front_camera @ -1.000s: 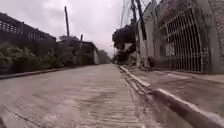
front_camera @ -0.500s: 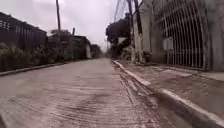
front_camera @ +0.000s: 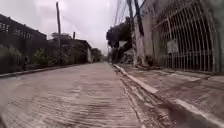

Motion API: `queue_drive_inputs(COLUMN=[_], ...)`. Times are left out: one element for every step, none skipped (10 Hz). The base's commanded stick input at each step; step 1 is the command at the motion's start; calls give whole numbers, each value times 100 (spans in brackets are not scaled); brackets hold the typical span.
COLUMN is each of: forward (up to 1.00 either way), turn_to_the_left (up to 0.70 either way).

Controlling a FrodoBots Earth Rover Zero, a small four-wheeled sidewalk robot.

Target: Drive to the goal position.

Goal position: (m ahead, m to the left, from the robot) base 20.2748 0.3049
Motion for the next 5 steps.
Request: queue_drive_inputs(forward=[100,100,100,100,100], turn_to_the_left=[0,0,0,0,0])
